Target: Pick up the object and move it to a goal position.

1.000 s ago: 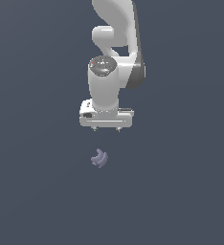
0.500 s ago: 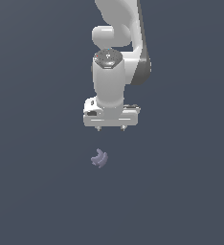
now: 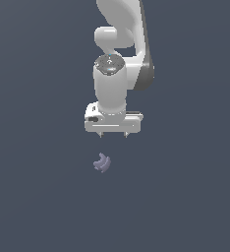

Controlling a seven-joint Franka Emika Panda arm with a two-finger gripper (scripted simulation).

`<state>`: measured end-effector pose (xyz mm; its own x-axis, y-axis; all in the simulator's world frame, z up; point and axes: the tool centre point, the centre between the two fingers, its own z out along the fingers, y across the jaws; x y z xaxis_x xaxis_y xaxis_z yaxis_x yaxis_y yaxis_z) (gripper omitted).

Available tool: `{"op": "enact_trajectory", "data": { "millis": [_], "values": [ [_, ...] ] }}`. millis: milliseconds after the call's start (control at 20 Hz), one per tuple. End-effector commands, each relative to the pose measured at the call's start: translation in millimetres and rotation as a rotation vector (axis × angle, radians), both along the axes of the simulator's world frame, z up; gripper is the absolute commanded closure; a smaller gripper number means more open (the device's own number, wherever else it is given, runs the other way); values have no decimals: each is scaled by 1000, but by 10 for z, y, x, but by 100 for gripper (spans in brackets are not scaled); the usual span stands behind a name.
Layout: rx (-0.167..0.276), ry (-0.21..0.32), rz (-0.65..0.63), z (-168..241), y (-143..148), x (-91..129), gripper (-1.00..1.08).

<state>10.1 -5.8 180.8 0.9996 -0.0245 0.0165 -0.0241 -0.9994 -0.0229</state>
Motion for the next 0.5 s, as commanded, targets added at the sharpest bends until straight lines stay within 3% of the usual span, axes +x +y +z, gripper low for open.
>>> {"op": "enact_trajectory", "data": {
  "millis": [0, 450],
  "values": [
    [0, 3, -34, -59, -35, 50, -92],
    [-4, 14, -248, -446, -258, 353, -92]
  ]
}}
